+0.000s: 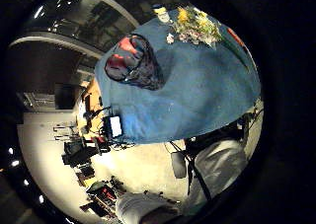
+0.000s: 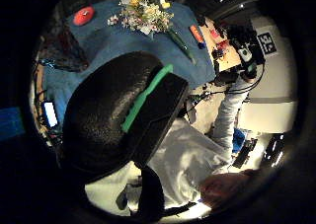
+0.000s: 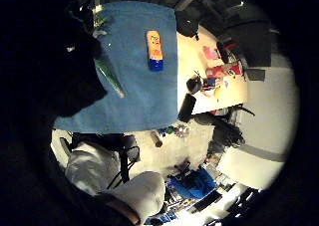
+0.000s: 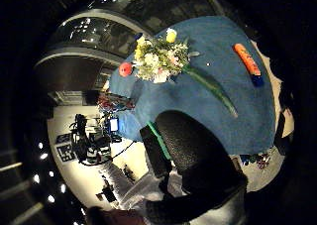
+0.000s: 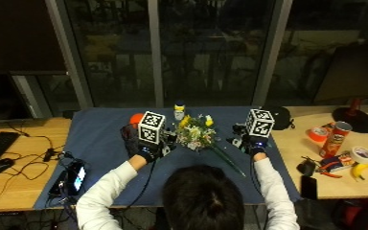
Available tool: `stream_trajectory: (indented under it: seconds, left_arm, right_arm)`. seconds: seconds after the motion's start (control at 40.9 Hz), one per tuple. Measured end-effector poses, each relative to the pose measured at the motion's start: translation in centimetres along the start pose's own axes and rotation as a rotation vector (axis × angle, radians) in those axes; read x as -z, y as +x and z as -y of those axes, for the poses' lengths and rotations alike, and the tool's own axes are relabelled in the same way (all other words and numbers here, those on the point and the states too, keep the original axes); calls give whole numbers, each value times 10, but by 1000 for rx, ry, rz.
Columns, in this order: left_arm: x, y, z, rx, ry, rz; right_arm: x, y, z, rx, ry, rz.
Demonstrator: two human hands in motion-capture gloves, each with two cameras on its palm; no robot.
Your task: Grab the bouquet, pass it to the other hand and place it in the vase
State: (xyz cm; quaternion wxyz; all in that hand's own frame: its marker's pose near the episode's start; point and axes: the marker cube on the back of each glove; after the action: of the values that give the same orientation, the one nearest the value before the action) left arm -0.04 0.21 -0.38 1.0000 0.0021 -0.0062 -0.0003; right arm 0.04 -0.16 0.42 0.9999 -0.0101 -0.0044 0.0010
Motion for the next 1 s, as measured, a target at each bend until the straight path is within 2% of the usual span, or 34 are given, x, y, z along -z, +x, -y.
stream_trajectory:
  seconds: [0.391,0.587,0.758,0.856,1.003]
  left_arm:
    - [-3,-3,2,-9,15,-29]
    - [-10,-12,-3,6,-4,-45]
    - [-8,-25,-12,37,-17,-71]
    - [-11,-35,-12,64,-13,-65]
    - [-19,-46,-15,101,-28,-72]
  right_arm:
    - [-39,19,30,-115,-40,42]
    - [-103,19,55,-167,-89,96]
    - [-178,3,38,-284,-323,7]
    - [-187,-8,37,-304,-241,-132]
    - [-186,-23,40,-315,-192,-166]
